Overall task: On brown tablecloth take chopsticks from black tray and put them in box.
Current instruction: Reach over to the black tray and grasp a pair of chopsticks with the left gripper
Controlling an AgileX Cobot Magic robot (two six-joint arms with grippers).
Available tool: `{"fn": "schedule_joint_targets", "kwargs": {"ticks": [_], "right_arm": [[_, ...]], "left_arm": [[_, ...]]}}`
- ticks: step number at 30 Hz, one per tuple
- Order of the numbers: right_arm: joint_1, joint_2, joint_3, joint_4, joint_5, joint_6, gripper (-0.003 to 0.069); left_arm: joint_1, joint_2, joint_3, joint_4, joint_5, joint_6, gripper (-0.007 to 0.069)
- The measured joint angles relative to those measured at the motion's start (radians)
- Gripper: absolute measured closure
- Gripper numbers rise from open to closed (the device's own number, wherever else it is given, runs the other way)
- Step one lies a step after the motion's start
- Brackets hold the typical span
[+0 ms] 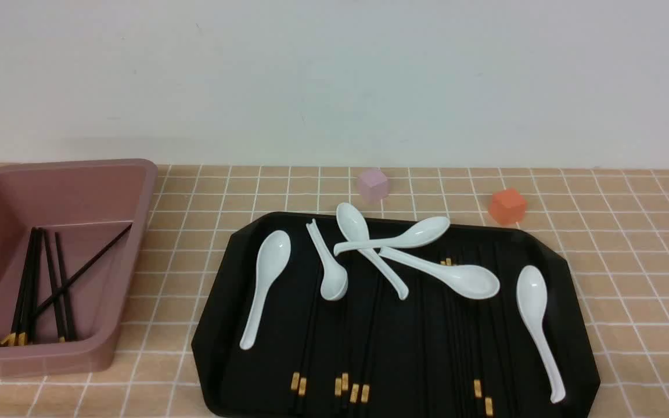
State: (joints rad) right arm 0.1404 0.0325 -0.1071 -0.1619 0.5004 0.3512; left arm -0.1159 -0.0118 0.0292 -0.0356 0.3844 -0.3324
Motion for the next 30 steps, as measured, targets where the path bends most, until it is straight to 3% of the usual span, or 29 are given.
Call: {"fn": "schedule_joint_targets", "kwargs": {"ticks": [23,30], "right_arm": [[0.0,0.0,0.0,0.0,0.0,0.0,0.0419],[0.0,0.0,0.0,0.0,0.0,0.0,0.0419]], "left_arm": [[0.0,0.0,0.0,0.001,0.0,0.0,0.0567],[0.0,0.0,0.0,0.054,0.0,0.0,0.0564]]}}
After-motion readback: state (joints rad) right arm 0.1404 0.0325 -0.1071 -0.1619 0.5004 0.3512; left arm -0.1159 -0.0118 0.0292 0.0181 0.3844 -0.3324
